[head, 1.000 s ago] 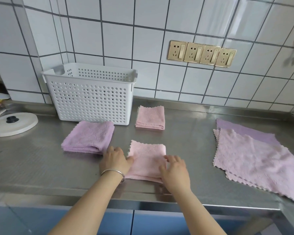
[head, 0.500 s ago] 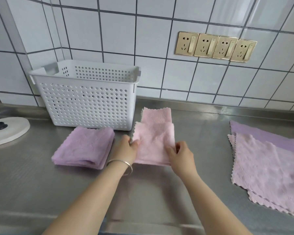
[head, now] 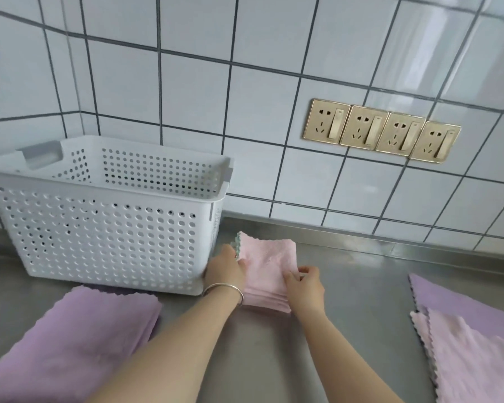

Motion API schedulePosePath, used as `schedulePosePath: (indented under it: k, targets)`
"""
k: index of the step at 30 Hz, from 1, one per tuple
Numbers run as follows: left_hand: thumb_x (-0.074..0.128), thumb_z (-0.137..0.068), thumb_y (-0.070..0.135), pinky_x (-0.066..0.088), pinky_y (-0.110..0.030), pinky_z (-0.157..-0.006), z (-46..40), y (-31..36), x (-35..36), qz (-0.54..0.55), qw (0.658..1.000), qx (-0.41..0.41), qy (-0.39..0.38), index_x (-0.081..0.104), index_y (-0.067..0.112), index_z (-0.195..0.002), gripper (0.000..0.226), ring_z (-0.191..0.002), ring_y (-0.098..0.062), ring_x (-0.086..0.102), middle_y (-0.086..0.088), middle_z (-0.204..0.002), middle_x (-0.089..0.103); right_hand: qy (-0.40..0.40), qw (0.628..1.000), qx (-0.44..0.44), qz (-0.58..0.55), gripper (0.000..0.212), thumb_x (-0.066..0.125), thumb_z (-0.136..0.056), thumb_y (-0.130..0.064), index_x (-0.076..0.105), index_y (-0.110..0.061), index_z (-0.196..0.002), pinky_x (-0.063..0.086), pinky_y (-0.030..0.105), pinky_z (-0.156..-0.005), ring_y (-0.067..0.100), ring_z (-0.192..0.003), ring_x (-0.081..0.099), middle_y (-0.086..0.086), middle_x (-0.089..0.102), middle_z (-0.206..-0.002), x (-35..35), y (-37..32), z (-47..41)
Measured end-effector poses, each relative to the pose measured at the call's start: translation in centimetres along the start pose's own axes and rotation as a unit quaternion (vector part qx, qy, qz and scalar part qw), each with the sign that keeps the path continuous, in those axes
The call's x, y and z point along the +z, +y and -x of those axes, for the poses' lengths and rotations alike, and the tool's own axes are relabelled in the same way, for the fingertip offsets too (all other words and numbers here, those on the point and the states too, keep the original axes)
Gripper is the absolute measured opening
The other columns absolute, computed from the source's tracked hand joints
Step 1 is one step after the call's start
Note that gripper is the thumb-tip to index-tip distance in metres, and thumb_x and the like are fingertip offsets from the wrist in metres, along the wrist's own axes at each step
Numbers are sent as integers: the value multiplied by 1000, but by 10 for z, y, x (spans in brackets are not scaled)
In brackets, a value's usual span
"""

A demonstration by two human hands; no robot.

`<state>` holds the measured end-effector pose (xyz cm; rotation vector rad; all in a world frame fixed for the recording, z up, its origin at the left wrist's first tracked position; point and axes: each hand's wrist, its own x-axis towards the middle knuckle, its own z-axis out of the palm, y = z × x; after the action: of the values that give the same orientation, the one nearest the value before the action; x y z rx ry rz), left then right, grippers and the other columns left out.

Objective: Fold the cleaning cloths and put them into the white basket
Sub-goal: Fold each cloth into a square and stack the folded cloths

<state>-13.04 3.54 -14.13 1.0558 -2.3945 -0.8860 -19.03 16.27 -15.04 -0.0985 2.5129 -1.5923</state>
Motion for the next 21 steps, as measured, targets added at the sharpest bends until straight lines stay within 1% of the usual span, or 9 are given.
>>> schedulePosePath:
  k: [3, 5, 8, 12, 15, 17, 18, 20, 21]
  targets:
    - [47, -93, 25, 46, -38, -84, -5, -3, 9, -38, 999, 6, 7, 48, 4, -110, 27, -108, -34, 58, -19, -113, 63, 5, 1000, 2, 17, 39, 57, -86, -31, 44, -14, -119, 52, 40, -84, 28, -96, 59, 4, 54, -101, 6, 8, -6]
    - [44, -94, 19, 46, -38, -82, -7, -6, 14, -48, 999, -4, 10, 46, 3, -108, 21, -107, -35, 58, -20, -112, 63, 13, 1000, -2, 28, 39, 58, -85, -33, 45, -15, -117, 52, 43, -84, 29, -94, 60, 2, 54, -97, 9, 10, -9]
    - [38, -94, 9, 45, -39, -83, -10, -7, 16, -47, 998, -31, 5, 43, 2, -110, 18, -108, -36, 58, -23, -115, 61, 29, 998, -13, 52, 36, 57, -84, -35, 45, -16, -113, 52, 38, -79, 29, -90, 62, 1, 55, -93, 12, 11, -10]
    - [33, -93, 3, 45, -40, -89, -12, -3, 16, -57, 997, -54, -2, 42, 3, -115, 23, -111, -35, 57, -21, -119, 59, 52, 993, -34, 104, 34, 54, -86, -35, 45, -17, -112, 48, 34, -74, 30, -91, 61, 3, 57, -89, 16, 12, -9]
    - [36, -93, 3, 46, -39, -87, -14, -5, 16, -80, 996, -44, -7, 44, 3, -114, 23, -111, -35, 57, -21, -119, 59, 42, 989, -39, 140, 32, 51, -87, -35, 45, -15, -112, 45, 33, -72, 31, -93, 60, 8, 63, -99, 18, 10, -9]
    - [36, -93, 4, 46, -39, -87, -10, -1, 12, -116, 993, -16, -8, 43, 4, -117, 25, -110, -35, 57, -19, -120, 58, 20, 991, -39, 123, 33, 50, -87, -34, 44, -14, -112, 47, 33, -74, 30, -95, 60, 7, 62, -102, 11, 5, -6]
    - [37, -93, 5, 45, -40, -88, -7, -1, 9, -158, 987, 12, -2, 41, 5, -122, 30, -111, -35, 55, -17, -123, 55, 12, 992, -51, 113, 35, 50, -87, -35, 43, -14, -114, 47, 32, -75, 27, -95, 59, 5, 59, -104, 7, 3, -3]
    - [38, -92, 8, 45, -40, -88, 0, 1, 4, -266, 957, 105, 41, 36, 8, -133, 41, -112, -34, 52, -14, -127, 48, 22, 986, -113, 120, 39, 52, -88, -37, 42, -17, -119, 42, 29, -74, 19, -97, 55, -4, 52, -109, -14, 4, 4]
    - [42, -89, 6, 46, -41, -86, 3, 5, 2, -284, 941, 167, 74, 40, 7, -133, 44, -110, -35, 51, -15, -126, 50, 29, 980, -146, 132, 40, 53, -88, -38, 42, -19, -121, 41, 28, -73, 16, -97, 54, -7, 49, -108, -31, 7, 11]
